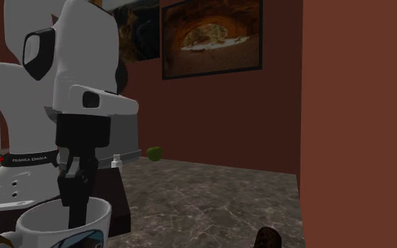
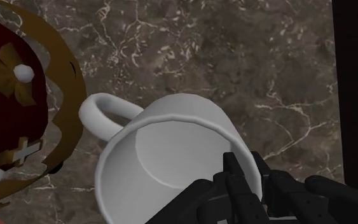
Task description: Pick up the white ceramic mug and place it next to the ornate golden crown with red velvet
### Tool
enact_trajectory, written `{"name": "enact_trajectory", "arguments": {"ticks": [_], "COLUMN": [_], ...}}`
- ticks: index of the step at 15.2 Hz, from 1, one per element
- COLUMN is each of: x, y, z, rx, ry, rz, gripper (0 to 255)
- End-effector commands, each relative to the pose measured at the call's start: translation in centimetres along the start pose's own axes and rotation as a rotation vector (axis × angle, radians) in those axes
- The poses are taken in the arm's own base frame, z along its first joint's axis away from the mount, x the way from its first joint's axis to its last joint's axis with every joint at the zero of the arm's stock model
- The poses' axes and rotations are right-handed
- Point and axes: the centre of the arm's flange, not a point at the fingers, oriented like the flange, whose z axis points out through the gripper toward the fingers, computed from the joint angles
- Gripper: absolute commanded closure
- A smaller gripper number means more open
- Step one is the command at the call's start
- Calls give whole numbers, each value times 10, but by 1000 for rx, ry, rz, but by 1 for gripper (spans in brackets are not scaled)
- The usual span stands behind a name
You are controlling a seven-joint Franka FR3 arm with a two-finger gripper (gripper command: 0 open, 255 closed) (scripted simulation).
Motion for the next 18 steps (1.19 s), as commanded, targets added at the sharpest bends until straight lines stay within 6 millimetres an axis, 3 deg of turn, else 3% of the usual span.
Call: {"name": "enact_trajectory", "arguments": {"ticks": [1,11,18], "x": [-1,3,3], "y": [0,-3,-3], "z": [10,64,64], "rx": [-1,-1,-1], "ry": [1,1,1], "rz": [1,1,1], "gripper": [255,255,255]}}
